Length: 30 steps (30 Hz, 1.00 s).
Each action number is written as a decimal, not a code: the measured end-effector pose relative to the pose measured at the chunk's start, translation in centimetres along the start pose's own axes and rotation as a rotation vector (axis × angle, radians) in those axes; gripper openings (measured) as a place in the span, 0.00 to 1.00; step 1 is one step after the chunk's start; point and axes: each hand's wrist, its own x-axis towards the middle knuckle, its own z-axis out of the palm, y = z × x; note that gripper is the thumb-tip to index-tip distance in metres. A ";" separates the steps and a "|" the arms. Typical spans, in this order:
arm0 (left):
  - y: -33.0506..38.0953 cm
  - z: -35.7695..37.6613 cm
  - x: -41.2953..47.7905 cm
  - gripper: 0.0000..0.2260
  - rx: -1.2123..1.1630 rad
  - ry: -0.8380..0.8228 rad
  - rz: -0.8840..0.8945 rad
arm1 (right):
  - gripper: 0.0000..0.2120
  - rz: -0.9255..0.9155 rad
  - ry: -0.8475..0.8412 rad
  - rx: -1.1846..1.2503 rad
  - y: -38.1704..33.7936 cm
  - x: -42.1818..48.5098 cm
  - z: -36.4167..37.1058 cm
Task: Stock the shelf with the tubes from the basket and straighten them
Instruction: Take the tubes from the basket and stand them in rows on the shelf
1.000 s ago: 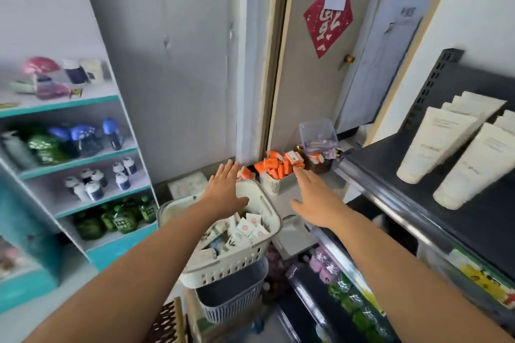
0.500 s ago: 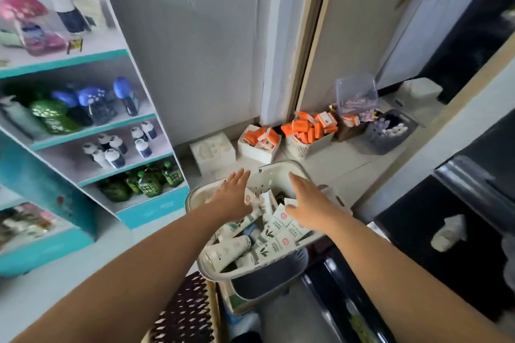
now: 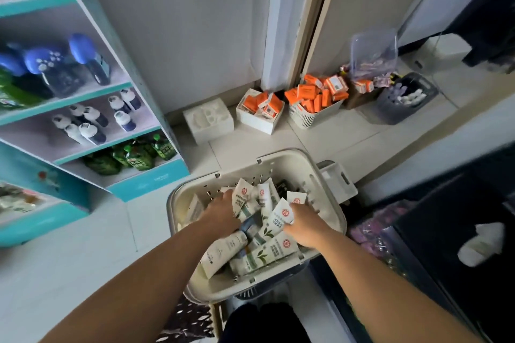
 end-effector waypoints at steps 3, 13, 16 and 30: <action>0.3 0.4 2.0 0.37 0.000 -0.003 0.001 | 0.23 0.065 -0.023 0.031 0.0 2.2 1.2; 1.0 2.1 6.0 0.22 0.134 0.086 0.017 | 0.22 0.175 0.135 0.058 0.3 5.3 2.4; 0.3 1.2 6.3 0.20 0.090 0.008 0.088 | 0.11 0.123 0.109 0.080 0.5 4.9 1.9; 7.7 -8.0 1.2 0.12 -0.351 -0.119 0.369 | 0.06 -0.225 0.273 0.392 0.4 -5.4 -8.8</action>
